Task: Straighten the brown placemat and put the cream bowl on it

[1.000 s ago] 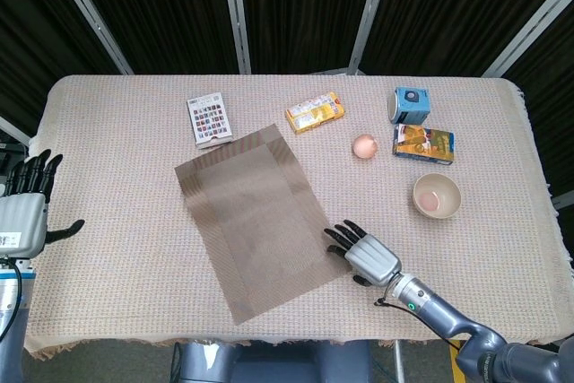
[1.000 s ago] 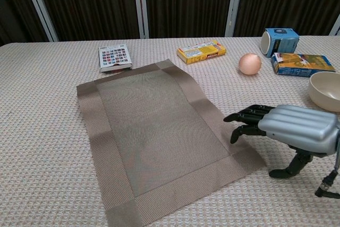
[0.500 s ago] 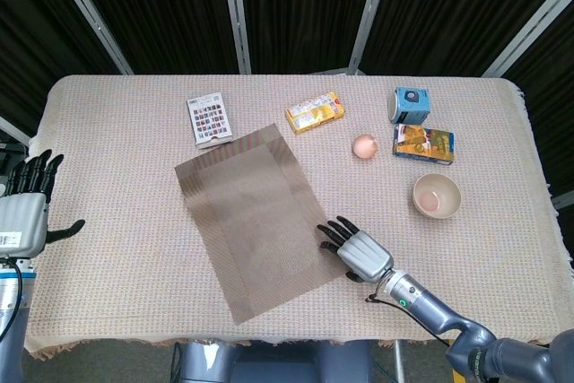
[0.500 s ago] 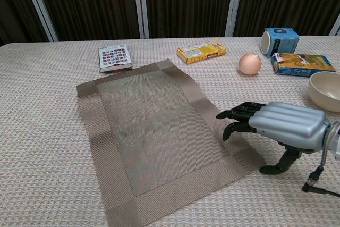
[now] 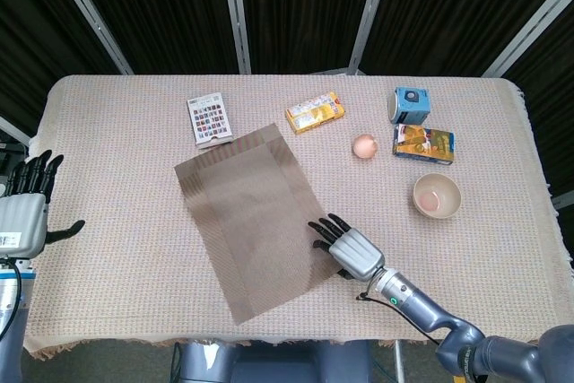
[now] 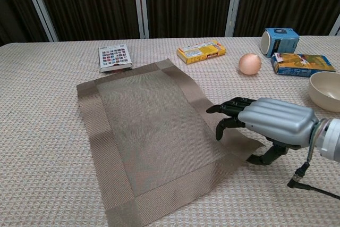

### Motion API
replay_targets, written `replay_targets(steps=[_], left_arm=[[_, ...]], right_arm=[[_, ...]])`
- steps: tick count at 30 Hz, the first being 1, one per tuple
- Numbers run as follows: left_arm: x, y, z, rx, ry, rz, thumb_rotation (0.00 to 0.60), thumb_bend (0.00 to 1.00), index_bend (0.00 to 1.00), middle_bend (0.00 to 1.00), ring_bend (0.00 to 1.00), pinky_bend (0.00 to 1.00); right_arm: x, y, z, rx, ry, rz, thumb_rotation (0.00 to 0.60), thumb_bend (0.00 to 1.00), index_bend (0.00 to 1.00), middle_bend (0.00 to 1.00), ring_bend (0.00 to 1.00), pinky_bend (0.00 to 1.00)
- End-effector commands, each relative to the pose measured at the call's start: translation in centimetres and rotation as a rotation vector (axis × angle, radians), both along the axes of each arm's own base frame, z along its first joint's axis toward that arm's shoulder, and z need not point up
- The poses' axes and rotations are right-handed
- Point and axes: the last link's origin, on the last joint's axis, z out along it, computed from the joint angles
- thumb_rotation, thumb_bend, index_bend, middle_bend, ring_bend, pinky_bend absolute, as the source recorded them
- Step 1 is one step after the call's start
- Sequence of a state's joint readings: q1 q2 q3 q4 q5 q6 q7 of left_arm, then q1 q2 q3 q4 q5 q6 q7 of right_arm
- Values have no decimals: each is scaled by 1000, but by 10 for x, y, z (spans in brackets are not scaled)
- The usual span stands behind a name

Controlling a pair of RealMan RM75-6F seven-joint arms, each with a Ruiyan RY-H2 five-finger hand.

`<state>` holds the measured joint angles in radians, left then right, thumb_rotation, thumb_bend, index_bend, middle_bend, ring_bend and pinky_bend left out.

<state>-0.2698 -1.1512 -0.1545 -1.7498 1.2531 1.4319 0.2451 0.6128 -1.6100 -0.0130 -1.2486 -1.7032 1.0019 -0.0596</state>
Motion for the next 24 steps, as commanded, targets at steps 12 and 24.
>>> replay_targets(steps=[12, 24], left_arm=[[0, -1, 1, 0, -3, -2, 600, 0, 0, 0, 0, 0], [2, -2, 0, -11, -9, -8, 600, 0, 0, 0, 0, 0]], right_arm=[[-10, 17, 10, 14, -100, 44, 600, 517, 751, 155, 0, 0], [-34, 24, 81, -102, -3, 327, 600, 506, 735, 198, 35, 3]])
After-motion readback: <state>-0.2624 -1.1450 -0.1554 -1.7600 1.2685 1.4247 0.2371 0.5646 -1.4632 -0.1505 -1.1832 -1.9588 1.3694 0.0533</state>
